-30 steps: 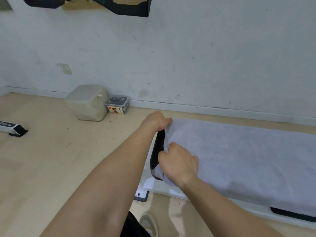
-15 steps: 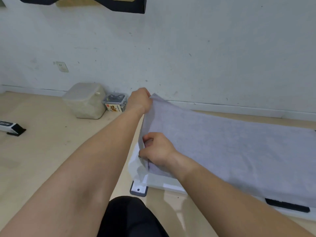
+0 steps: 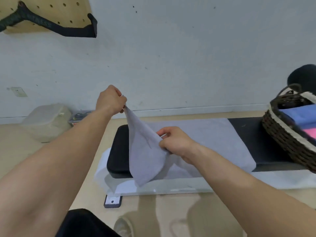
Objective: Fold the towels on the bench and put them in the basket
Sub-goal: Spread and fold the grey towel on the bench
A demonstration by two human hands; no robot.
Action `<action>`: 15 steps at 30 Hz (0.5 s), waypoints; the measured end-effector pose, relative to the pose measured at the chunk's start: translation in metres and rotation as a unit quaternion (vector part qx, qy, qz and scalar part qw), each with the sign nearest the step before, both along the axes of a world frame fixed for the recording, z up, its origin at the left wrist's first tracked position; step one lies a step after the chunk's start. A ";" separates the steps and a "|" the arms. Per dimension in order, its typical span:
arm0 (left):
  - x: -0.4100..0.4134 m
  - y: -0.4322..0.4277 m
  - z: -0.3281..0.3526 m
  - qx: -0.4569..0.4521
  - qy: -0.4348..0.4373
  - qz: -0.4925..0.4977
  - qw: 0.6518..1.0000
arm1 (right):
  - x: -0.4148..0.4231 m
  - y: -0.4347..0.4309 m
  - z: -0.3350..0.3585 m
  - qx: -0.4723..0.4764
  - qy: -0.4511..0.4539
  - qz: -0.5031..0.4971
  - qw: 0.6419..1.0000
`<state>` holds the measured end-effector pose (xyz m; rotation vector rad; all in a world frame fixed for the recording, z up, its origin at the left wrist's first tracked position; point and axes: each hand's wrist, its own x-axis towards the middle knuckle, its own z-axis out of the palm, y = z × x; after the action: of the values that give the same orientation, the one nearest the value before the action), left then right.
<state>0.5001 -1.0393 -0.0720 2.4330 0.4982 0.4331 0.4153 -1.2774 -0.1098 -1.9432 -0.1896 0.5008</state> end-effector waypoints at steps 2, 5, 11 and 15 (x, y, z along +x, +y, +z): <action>0.008 -0.032 0.006 0.008 0.001 -0.021 1.000 | -0.001 -0.042 -0.004 -0.012 0.009 -0.040 0.999; 0.017 -0.086 0.012 0.027 -0.001 -0.063 0.998 | -0.006 -0.100 -0.008 -0.012 0.017 -0.085 0.996; 0.034 -0.189 0.024 0.046 0.000 -0.148 0.988 | -0.012 -0.194 -0.014 0.014 -0.012 -0.104 0.994; 0.048 -0.245 0.023 0.066 -0.028 -0.217 0.974 | -0.013 -0.240 -0.024 0.030 0.007 -0.103 0.994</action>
<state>0.5484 -1.2842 -0.0492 2.5538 -0.0958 0.3526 0.4027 -1.5173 -0.1338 -1.8753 0.0055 0.3683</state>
